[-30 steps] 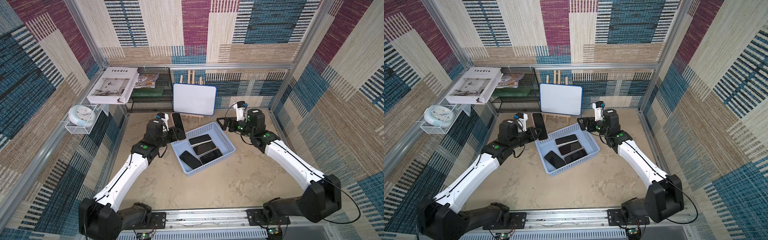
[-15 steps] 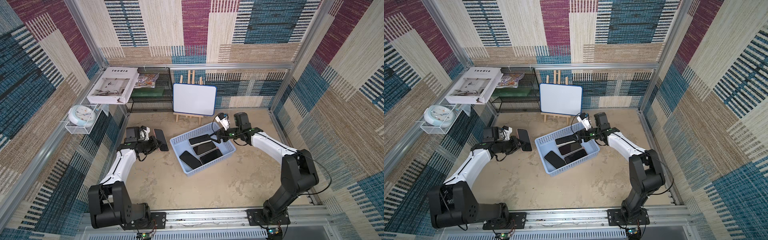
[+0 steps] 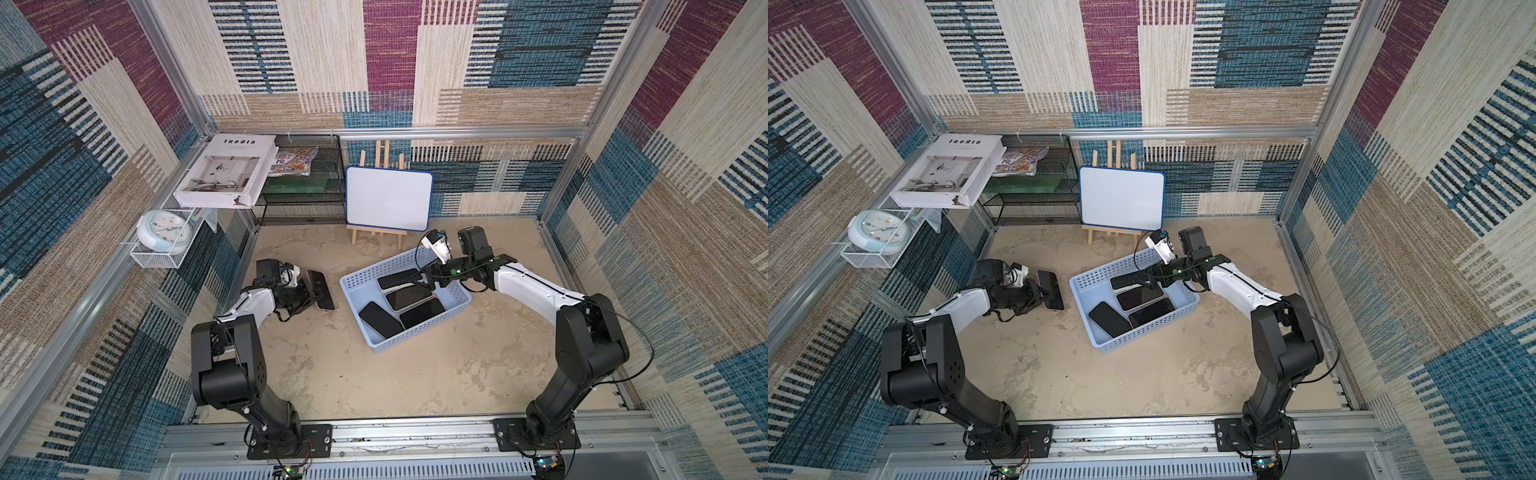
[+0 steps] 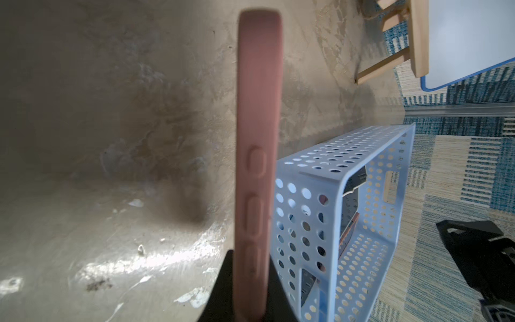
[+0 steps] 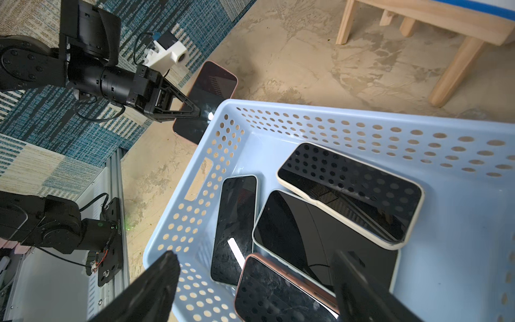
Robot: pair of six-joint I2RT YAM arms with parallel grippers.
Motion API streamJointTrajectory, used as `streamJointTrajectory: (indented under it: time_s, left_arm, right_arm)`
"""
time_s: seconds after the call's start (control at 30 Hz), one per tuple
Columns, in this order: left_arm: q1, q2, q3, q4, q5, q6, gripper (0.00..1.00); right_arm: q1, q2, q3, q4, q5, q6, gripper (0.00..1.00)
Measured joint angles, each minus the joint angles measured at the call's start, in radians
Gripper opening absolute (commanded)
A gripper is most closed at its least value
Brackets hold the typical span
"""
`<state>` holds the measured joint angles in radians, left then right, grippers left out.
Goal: Take the phone out of the storage box
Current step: Place the phone at the center of the board, then pick up the phone from the storage box.
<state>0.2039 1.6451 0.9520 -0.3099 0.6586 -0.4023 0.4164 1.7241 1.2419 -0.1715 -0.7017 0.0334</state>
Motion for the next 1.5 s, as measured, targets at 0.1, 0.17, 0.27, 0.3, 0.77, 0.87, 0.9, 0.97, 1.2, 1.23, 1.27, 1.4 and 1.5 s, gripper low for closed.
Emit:
streamJointTrajectory:
  time_s: [0.1,0.17,0.27,0.3,0.77,0.87,0.9,0.97,1.2,1.23,1.27,1.4,1.5]
  left_arm:
    - [0.0,0.026,0.013,-0.005,-0.029,0.005,0.05]
    - [0.0,0.043,0.029,-0.008,-0.044,0.013,0.06]
    - [0.002,0.069,0.051,-0.011,-0.064,0.022,0.06]
    - [0.003,0.078,0.057,-0.013,-0.068,0.027,0.06]
    - [0.022,0.125,0.119,-0.094,-0.211,0.072,0.36]
    - [0.021,0.142,0.128,-0.119,-0.248,0.077,0.39]
    - [0.021,0.146,0.128,-0.123,-0.257,0.077,0.39]
    - [0.021,0.146,0.125,-0.126,-0.277,0.076,0.41]
    - [0.021,0.057,0.093,-0.165,-0.424,0.071,0.44]
    - [0.019,0.029,0.091,-0.169,-0.444,0.068,0.45]
    - [0.018,-0.001,0.087,-0.173,-0.469,0.068,0.47]
    - [-0.004,-0.156,0.08,-0.197,-0.536,0.061,0.54]
    - [-0.05,-0.252,0.079,-0.192,-0.531,0.061,0.55]
  right_arm:
    - [0.006,0.0,0.001,-0.011,0.013,0.0,0.91]
    - [0.008,0.0,0.003,-0.015,0.019,0.0,0.9]
    - [0.011,0.0,0.01,-0.017,0.025,0.0,0.91]
    - [0.012,0.001,0.011,-0.017,0.029,0.0,0.91]
    - [0.029,0.01,0.028,-0.034,0.05,0.0,0.91]
    - [0.034,0.01,0.032,-0.04,0.051,0.0,0.91]
    - [0.034,0.01,0.032,-0.041,0.051,0.0,0.91]
    - [0.036,0.01,0.033,-0.045,0.052,0.0,0.91]
    - [0.042,0.014,0.039,-0.047,0.071,0.001,0.91]
    - [0.043,0.018,0.041,-0.047,0.079,0.001,0.91]
    - [0.043,0.021,0.043,-0.048,0.089,0.001,0.91]
    - [0.051,0.031,0.052,-0.055,0.165,-0.001,0.94]
    - [0.065,0.034,0.052,-0.062,0.237,-0.022,0.96]
